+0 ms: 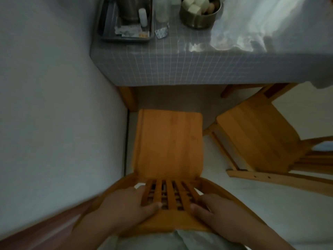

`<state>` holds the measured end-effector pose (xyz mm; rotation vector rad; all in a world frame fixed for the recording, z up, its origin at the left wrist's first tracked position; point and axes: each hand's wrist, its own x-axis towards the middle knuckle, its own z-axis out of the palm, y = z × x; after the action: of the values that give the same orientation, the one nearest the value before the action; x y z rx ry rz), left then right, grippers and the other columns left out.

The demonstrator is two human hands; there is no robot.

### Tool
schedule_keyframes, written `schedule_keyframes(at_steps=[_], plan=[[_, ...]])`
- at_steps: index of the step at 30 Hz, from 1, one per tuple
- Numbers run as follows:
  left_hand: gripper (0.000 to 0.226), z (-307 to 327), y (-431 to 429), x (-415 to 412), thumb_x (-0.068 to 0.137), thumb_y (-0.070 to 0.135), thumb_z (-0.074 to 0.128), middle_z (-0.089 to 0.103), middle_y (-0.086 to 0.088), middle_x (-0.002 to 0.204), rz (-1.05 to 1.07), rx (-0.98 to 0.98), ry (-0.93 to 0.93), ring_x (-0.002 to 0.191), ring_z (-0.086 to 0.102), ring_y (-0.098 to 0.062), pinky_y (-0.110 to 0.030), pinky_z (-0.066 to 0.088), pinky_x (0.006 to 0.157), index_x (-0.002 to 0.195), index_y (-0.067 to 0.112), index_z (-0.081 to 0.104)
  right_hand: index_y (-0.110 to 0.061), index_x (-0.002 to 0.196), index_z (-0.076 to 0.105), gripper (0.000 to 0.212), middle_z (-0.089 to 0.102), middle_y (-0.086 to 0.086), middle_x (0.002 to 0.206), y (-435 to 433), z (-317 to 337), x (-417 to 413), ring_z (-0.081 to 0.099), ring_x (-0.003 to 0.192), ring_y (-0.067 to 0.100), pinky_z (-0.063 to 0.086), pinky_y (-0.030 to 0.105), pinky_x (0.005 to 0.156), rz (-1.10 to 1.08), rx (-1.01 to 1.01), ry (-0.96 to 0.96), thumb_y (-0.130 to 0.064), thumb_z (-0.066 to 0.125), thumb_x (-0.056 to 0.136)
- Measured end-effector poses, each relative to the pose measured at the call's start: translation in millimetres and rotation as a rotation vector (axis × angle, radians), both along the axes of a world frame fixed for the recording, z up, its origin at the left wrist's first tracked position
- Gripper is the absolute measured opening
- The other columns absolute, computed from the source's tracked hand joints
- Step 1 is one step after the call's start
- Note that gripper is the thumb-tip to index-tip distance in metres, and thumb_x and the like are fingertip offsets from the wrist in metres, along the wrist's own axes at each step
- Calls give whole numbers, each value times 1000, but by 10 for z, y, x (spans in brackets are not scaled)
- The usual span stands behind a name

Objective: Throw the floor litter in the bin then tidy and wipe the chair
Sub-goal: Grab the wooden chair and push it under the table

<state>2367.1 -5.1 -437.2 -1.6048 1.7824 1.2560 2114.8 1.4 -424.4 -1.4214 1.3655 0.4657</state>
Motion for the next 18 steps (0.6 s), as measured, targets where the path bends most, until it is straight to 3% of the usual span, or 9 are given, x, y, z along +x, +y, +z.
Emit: schedule_keyframes(at_steps=[3, 7, 9, 12, 14, 18], plan=[[67, 74, -36, -40, 81, 78, 30, 59, 4, 131, -38, 4, -58, 112, 57, -16, -29, 42, 85, 136, 41, 39, -35, 124, 49, 57, 60, -7, 98, -21, 12, -7, 55, 89, 10, 39, 22, 69, 41, -12, 64, -72, 28, 87], [61, 160, -59, -74, 87, 72, 24, 54, 4, 138, -66, 27, -83, 116, 54, -17, -31, 41, 89, 138, 41, 39, -36, 113, 49, 56, 64, -6, 102, -37, 97, -6, 57, 89, 8, 41, 23, 71, 50, -12, 65, -78, 26, 82], [61, 157, -83, -68, 86, 73, 22, 61, 4, 127, -51, 36, -82, 109, 57, -16, -32, 44, 88, 131, 41, 48, -35, 117, 53, 60, 63, -8, 99, -58, 137, -19, 56, 87, 6, 40, 21, 69, 43, -23, 55, -77, 28, 82], [60, 89, -128, -46, 86, 73, 24, 66, 7, 114, -4, 31, -78, 101, 60, -12, -33, 47, 88, 120, 39, 60, -27, 99, 65, 63, 67, -5, 89, -132, 135, -41, 60, 79, 7, 47, 25, 71, 13, -82, 62, -78, 33, 80], [62, 54, -176, -29, 84, 75, 26, 68, 6, 96, 35, -19, -78, 87, 61, -9, -31, 49, 80, 104, 34, 67, -25, 94, 68, 69, 66, -4, 84, -205, 140, -40, 62, 75, 8, 51, 30, 73, 29, -124, 78, -82, 34, 76], [59, 87, -260, -52, 83, 75, 30, 57, 6, 68, 75, -64, -103, 65, 57, -8, -27, 41, 62, 74, 26, 61, -21, 86, 69, 78, 66, -2, 76, -291, 189, -80, 63, 69, 10, 50, 32, 68, 59, -147, 65, -87, 32, 70]])
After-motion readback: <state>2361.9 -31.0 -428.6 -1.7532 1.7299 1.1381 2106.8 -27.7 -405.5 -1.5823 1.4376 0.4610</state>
